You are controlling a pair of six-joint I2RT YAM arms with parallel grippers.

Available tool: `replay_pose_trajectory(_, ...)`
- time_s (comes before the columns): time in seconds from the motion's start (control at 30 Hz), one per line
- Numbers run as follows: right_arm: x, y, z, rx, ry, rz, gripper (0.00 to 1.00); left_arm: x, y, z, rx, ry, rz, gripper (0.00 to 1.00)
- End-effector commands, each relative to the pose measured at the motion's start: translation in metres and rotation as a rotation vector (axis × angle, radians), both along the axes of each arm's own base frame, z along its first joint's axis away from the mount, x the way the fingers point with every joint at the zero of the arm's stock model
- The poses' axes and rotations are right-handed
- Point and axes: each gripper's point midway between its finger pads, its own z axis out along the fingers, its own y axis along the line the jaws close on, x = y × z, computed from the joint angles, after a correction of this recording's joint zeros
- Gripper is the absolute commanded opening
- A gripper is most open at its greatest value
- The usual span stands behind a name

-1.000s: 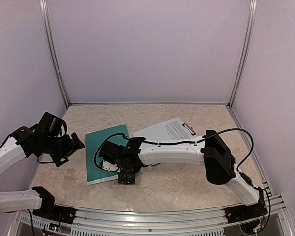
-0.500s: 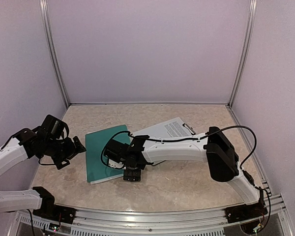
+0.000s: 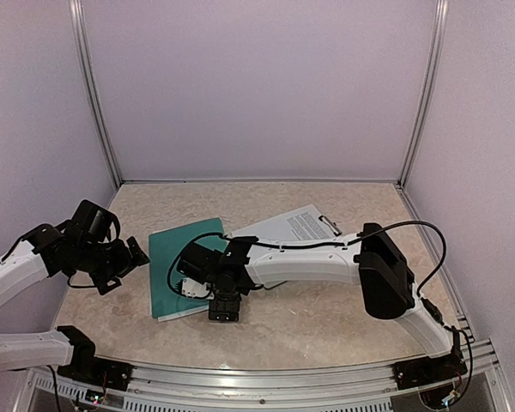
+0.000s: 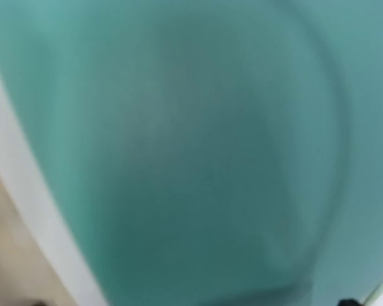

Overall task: Put the files into the folder
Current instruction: Adjust the file in the folder with some files, then reset both arms

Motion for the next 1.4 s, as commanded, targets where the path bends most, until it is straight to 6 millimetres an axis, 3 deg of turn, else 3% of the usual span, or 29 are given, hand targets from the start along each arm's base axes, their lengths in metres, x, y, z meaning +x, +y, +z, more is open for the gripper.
replay_pose_trajectory(0.0,-0.008,0.025,-0.007,0.057,0.042,0.038,0.97,0.002,0.013,0.013,0.019,-0.038,0.037,0.99)
replay_pose_trajectory(0.2,0.006,0.043,-0.009,0.099,0.012,0.015,0.97,0.005,0.014,0.016,0.019,-0.041,0.032,0.99)
replay_pose_trajectory(0.53,0.025,0.048,0.002,0.196,0.033,-0.06,0.96,0.005,0.014,0.01,0.027,-0.029,0.026,0.99)
replay_pose_trajectory(0.8,0.005,0.041,0.026,0.313,0.145,-0.066,0.99,0.018,-0.001,-0.002,-0.008,-0.021,-0.016,0.99)
replay_pose_trajectory(0.83,0.002,0.032,0.025,0.311,0.152,-0.076,0.99,0.022,-0.004,-0.003,-0.014,-0.023,-0.024,0.99)
replay_pose_trajectory(0.9,-0.002,0.022,0.044,0.356,0.146,-0.094,0.99,0.028,-0.012,-0.004,-0.033,-0.025,-0.046,0.99)
replay_pose_trajectory(1.07,-0.001,-0.017,0.071,0.456,0.099,-0.2,0.99,0.05,-0.026,-0.006,-0.051,-0.035,-0.079,0.99)
replay_pose_trajectory(1.2,0.021,-0.069,0.085,0.558,0.034,-0.393,0.99,0.075,-0.039,0.001,-0.028,-0.105,-0.117,0.99)
replay_pose_trajectory(1.37,0.067,-0.146,0.134,0.776,-0.071,-0.626,0.99,0.108,-0.036,0.035,0.081,-0.283,-0.113,0.99)
